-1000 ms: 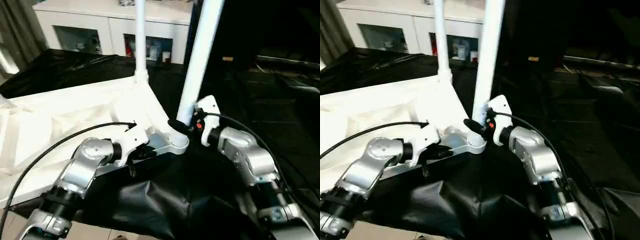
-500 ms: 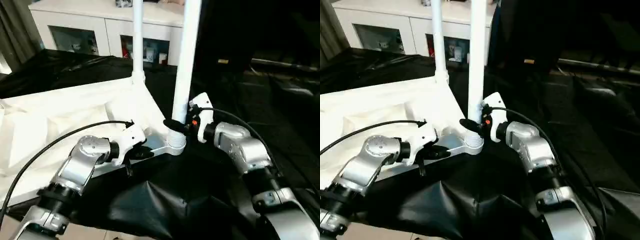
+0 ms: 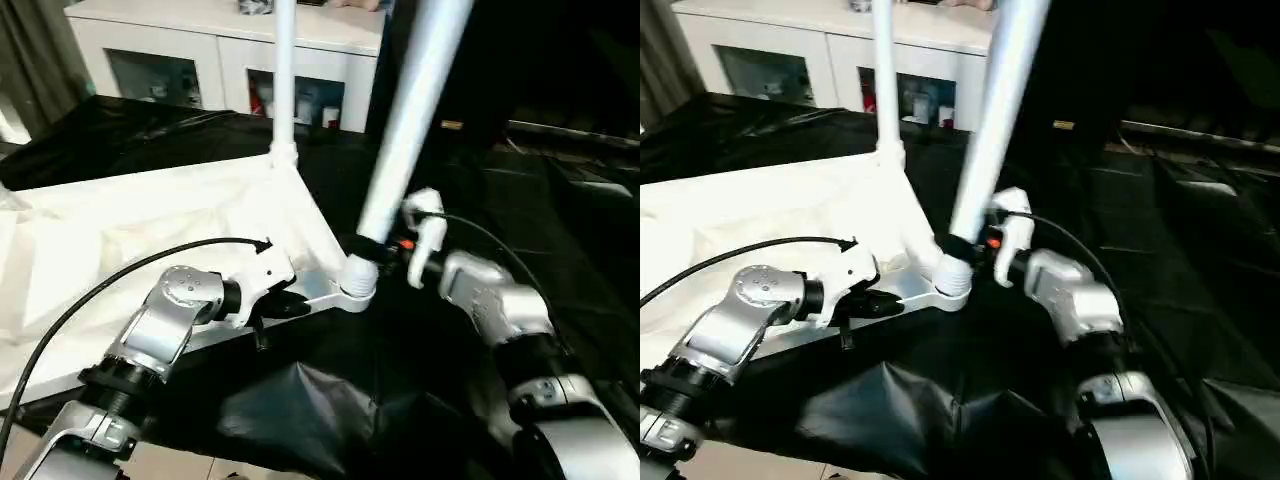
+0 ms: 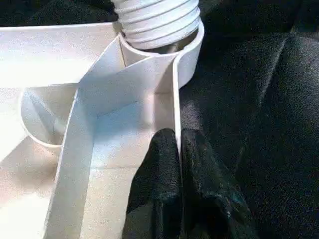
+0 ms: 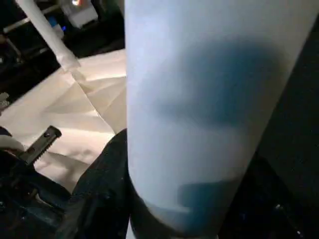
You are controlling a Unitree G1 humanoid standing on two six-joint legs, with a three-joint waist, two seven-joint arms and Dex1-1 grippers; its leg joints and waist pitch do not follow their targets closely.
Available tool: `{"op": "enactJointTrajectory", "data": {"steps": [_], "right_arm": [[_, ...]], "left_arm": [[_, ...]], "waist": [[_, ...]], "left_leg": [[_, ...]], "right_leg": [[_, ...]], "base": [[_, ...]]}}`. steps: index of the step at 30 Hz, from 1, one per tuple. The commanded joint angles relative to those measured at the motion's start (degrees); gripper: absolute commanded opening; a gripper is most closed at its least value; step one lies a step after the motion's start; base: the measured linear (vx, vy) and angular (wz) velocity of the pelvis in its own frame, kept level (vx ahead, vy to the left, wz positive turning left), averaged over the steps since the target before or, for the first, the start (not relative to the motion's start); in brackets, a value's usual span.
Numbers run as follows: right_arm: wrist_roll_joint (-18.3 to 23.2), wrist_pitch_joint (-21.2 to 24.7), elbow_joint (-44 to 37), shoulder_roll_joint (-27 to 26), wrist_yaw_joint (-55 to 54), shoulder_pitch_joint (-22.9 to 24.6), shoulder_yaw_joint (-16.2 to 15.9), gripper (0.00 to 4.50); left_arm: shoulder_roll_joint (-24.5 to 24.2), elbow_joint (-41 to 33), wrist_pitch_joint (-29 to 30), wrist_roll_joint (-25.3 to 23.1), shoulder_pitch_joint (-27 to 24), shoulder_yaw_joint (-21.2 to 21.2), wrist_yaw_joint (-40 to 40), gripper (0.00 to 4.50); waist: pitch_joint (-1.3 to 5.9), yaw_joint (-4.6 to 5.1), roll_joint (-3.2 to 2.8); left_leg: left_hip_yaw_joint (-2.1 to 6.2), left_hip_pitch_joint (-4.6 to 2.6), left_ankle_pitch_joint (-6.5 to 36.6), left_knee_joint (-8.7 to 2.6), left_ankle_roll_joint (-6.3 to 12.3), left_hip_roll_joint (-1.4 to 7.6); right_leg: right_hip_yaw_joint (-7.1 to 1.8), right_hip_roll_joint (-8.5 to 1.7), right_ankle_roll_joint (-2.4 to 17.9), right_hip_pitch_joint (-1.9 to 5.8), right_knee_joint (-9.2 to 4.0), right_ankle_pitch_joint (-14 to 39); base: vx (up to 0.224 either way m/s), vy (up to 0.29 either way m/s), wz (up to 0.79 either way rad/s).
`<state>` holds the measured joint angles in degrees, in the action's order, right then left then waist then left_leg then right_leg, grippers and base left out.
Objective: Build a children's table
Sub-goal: Insert table leg to table base
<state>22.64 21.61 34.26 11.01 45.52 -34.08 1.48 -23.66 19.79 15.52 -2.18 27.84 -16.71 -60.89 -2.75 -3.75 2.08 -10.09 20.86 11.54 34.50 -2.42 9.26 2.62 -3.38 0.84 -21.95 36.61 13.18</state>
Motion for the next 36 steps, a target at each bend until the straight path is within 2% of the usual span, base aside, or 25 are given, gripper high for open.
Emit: {"op": "enactJointTrajectory", "data": {"steps": [1,6,7,8,9,10,11,13,14,15,16,19,20,25,26,27,28,30,31,32,35,36], "right_arm": [[-1.71,-0.35,1.20,1.35,-1.03,1.23,1.30,1.89],[-1.60,-0.81,0.79,1.24,-0.96,1.84,1.42,1.89],[-2.86,-6.63,0.21,-0.26,-2.99,4.35,1.30,1.89],[-4.66,-13.37,-0.53,-1.81,-4.98,7.11,0.64,1.89],[-5.81,-17.37,-0.89,-2.70,-6.15,8.64,0.14,1.89],[-6.50,-19.69,-1.22,-3.39,-6.75,9.59,-0.15,1.89],[-6.81,-21.02,-1.66,-3.88,-7.18,10.06,-0.21,1.89],[-5.98,-21.74,-2.61,-5.00,-7.27,10.90,0.53,1.89],[-5.40,-23.06,-3.02,-6.11,-7.84,11.68,1.37,1.89],[-5.40,-23.06,-3.02,-6.11,-7.84,11.68,1.37,1.89],[-5.28,-23.61,-2.89,-6.37,-8.37,11.95,1.74,1.89],[-4.84,-24.94,-3.05,-6.78,-8.94,13.04,2.48,1.89],[-4.79,-26.31,-3.10,-6.88,-9.04,13.54,2.56,1.89],[-5.67,-29.80,-3.52,-6.65,-9.41,14.57,2.60,1.89],[-6.19,-30.68,-3.73,-6.54,-9.26,14.84,2.36,1.89],[-6.27,-30.82,-3.77,-6.52,-9.25,14.87,2.31,1.89],[-6.58,-31.45,-4.03,-6.48,-9.10,15.08,2.09,1.89],[-7.18,-33.48,-4.97,-6.62,-9.08,15.70,1.68,1.89],[-6.99,-33.75,-5.36,-6.76,-8.92,15.96,1.54,1.89],[-6.89,-34.43,-5.87,-6.98,-8.91,16.36,1.37,1.89],[-6.84,-35.36,-6.78,-7.41,-8.86,17.16,0.89,1.89],[-6.77,-35.29,-7.04,-7.52,-8.76,17.37,0.71,1.89]], "left_arm": [[-0.58,1.62,0.14,-0.64,-0.50,-0.93,-0.99,0.00],[-0.62,1.70,0.10,-0.61,-0.44,-0.99,-0.97,0.00],[-0.63,2.65,-0.47,-0.85,0.15,-0.96,-0.58,0.00],[-0.65,3.60,-1.03,-1.09,0.74,-0.90,-0.14,0.00],[-0.66,4.15,-1.34,-1.24,1.09,-0.84,0.11,0.00],[-0.69,4.59,-1.59,-1.34,1.34,-0.83,0.32,0.00],[-0.74,4.77,-1.68,-1.37,1.44,-0.84,0.37,0.00],[-0.75,4.97,-1.81,-1.43,1.52,-0.89,0.50,0.00],[-0.78,5.58,-2.08,-1.42,1.81,-0.92,0.64,0.00],[-0.78,5.58,-2.08,-1.42,1.81,-0.92,0.64,0.00],[-0.80,5.86,-2.22,-1.44,1.93,-0.91,0.69,0.00],[-0.79,6.53,-2.70,-1.44,2.26,-0.95,0.80,0.00],[-0.76,6.98,-3.05,-1.38,2.48,-1.00,0.86,0.00],[-0.74,7.67,-3.88,-1.41,2.81,-0.97,1.55,0.00],[-0.72,7.87,-4.00,-1.41,2.91,-0.86,1.77,0.00],[-0.71,7.89,-4.01,-1.41,2.93,-0.84,1.81,0.00],[-0.66,8.01,-4.08,-1.41,3.00,-0.73,2.03,0.00],[-0.53,8.29,-4.34,-1.52,3.09,-0.54,2.64,0.00],[-0.45,8.48,-4.47,-1.58,3.13,-0.41,3.04,0.00],[-0.38,8.64,-4.53,-1.53,3.13,-0.29,3.24,0.00],[-0.46,8.57,-4.62,-1.38,2.96,-0.22,3.47,0.00],[-0.49,8.53,-4.63,-1.36,2.91,-0.21,3.49,0.00]], "waist": [[3.11,-0.27,-0.47],[3.03,-0.23,-0.45],[3.00,-0.25,-0.44],[3.21,-0.53,-2.18],[2.99,-0.68,-1.74],[3.10,-0.64,-1.63],[3.04,-0.50,-1.46],[2.77,-0.55,-1.91],[2.69,-0.64,-2.50],[2.65,-0.57,-2.33],[2.66,-0.69,-2.62],[2.72,-0.65,-2.57],[2.69,-0.67,-2.81],[2.64,-0.98,-2.81],[2.39,-0.99,-2.81],[2.41,-1.02,-2.82],[2.32,-0.97,-2.57],[2.23,-1.12,-2.62],[2.16,-1.05,-2.27],[2.15,-1.08,-2.47],[2.04,-1.02,-2.26],[1.97,-1.05,-2.38]], "left_leg": [[1.37,-0.74,7.41,-4.41,1.17,4.23],[1.38,-0.71,8.12,-4.50,0.67,4.24],[1.39,-0.70,8.09,-4.52,0.68,4.27],[1.26,-0.84,9.09,-4.40,-0.16,4.28],[1.53,-0.74,10.18,-4.75,-0.94,4.31],[1.60,-0.96,11.36,-4.93,-1.28,4.33],[1.66,-0.70,11.34,-4.98,-1.04,4.19],[1.59,-0.87,13.29,-5.06,-0.69,4.20],[1.74,-1.06,15.75,-5.26,-1.22,4.39],[1.76,-1.04,16.13,-5.34,-1.37,4.38],[1.87,-1.00,16.06,-5.43,-1.53,4.43],[1.83,-0.85,15.31,-5.49,-1.33,4.43],[1.80,-0.81,14.98,-5.50,-1.22,4.43],[1.67,-0.80,14.11,-5.43,-0.39,4.45],[1.69,-0.76,14.53,-5.57,-0.44,4.49],[1.72,-0.76,14.84,-5.60,-0.49,4.49],[1.68,-0.78,15.29,-5.66,-0.48,4.50],[1.72,-0.78,15.87,-5.70,-0.48,4.51],[1.70,-0.73,15.93,-5.74,-0.44,4.53],[1.81,-0.71,15.85,-5.81,-0.37,4.52],[1.77,-0.67,15.66,-5.89,-0.08,4.60],[1.76,-0.69,15.77,-5.92,0.00,4.61]], "right_leg": [[-3.06,-5.59,15.37,2.44,-4.42,2.53],[-3.11,-5.67,15.03,2.39,-4.61,4.36],[-3.11,-5.68,14.96,2.37,-4.62,4.29],[-3.19,-5.83,14.53,1.96,-4.95,2.70],[-3.09,-5.80,14.04,2.12,-4.81,2.47],[-2.99,-5.68,14.05,2.19,-4.86,3.22],[-2.96,-5.62,14.13,2.51,-4.80,3.77],[-3.13,-5.73,13.75,2.08,-5.35,8.45],[-3.22,-5.85,13.08,1.83,-5.79,12.48],[-3.20,-5.74,12.86,1.84,-5.84,13.02],[-3.20,-5.77,12.72,1.82,-5.74,12.90],[-3.21,-5.66,12.85,1.85,-5.62,10.78],[-3.24,-5.65,12.95,1.82,-5.60,9.46],[-3.24,-5.74,13.43,1.83,-5.57,8.28],[-3.25,-5.72,13.31,1.73,-5.66,8.91],[-3.24,-5.72,13.23,1.76,-5.67,9.33],[-3.27,-5.71,13.04,1.70,-5.78,10.25],[-3.35,-5.90,12.29,1.60,-6.03,12.45],[-3.34,-5.81,12.03,1.56,-6.06,12.93],[-3.38,-5.89,11.80,1.59,-6.08,13.73],[-3.40,-5.88,11.43,1.41,-6.19,14.02],[-3.45,-5.90,11.34,1.33,-6.26,14.29]], "base": [[0.000,0.000,0.00],[0.000,0.000,0.00],[0.000,0.000,0.00],[0.000,0.000,0.00],[0.000,0.000,0.00],[0.000,0.000,0.00],[0.000,0.000,0.00],[0.000,0.000,0.00],[0.000,0.000,0.00],[0.000,0.000,0.00],[0.000,0.000,0.00],[0.000,0.000,0.00],[0.000,0.000,0.00],[0.000,0.000,0.00],[0.000,0.000,0.00],[0.000,0.000,0.00],[0.000,0.000,0.00],[0.000,0.000,0.00],[0.000,0.000,0.00],[0.000,0.000,0.00],[0.000,0.000,0.00],[0.000,0.000,0.00]]}}
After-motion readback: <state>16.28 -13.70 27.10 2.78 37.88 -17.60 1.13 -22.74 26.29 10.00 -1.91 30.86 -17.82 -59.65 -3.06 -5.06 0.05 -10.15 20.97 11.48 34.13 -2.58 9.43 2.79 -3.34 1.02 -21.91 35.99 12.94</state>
